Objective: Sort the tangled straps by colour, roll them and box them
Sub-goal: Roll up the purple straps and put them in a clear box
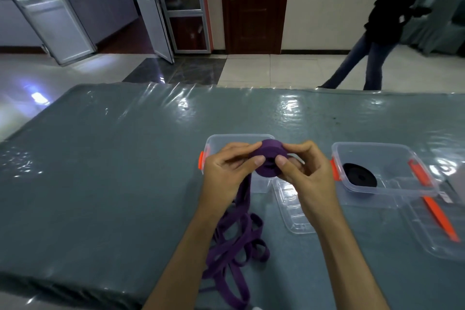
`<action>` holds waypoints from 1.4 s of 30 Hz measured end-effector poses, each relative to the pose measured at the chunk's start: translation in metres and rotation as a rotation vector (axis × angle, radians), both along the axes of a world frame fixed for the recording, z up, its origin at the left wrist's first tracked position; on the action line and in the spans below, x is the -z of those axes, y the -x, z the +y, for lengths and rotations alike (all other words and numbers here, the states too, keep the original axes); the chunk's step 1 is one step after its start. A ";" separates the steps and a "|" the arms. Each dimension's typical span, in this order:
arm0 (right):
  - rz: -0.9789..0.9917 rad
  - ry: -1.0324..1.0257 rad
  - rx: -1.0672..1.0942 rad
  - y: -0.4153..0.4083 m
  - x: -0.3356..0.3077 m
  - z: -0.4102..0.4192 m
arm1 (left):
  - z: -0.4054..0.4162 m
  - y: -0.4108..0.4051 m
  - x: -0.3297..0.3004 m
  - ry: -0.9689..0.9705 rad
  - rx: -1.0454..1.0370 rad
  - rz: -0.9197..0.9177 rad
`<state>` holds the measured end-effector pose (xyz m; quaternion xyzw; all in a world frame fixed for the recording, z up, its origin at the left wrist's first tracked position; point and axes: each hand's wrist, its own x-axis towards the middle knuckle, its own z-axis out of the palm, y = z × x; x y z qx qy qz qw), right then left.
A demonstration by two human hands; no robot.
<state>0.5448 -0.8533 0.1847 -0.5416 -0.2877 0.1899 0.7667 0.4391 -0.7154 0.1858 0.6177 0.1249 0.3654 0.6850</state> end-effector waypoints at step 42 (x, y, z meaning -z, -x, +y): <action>-0.034 0.051 -0.130 -0.039 0.004 0.012 | 0.019 -0.024 0.011 -0.051 -0.061 0.035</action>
